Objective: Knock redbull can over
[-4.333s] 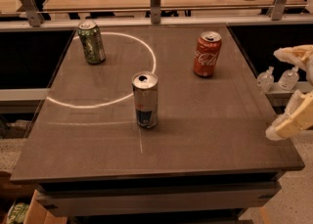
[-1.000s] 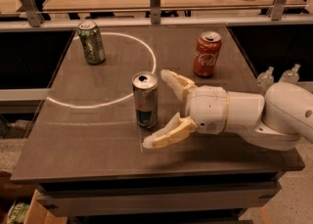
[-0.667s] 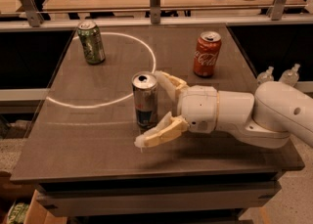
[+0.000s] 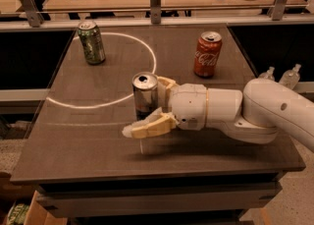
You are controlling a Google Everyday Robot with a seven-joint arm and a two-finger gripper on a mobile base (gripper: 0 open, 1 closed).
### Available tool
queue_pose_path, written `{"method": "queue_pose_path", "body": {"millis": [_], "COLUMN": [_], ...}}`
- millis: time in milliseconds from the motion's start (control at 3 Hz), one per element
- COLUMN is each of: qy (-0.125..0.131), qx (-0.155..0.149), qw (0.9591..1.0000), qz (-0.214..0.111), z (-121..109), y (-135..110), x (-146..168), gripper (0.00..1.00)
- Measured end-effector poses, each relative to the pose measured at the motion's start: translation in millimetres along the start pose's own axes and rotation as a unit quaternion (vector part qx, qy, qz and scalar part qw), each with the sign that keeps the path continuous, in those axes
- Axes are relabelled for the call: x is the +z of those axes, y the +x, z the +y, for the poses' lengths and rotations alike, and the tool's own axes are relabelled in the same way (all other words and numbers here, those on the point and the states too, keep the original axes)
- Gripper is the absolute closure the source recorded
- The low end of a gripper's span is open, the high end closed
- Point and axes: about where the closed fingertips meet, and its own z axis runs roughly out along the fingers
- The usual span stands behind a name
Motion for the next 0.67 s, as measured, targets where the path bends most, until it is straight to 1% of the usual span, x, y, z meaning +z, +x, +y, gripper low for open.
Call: {"method": "queue_pose_path", "body": {"millis": [667], "qy": [-0.005], "qx": [-0.008], "qw": [1.0000], "qz": [0.001], "z": [1.7], "y": [-2.2], "x": [8.3], "gripper": [0.64]}}
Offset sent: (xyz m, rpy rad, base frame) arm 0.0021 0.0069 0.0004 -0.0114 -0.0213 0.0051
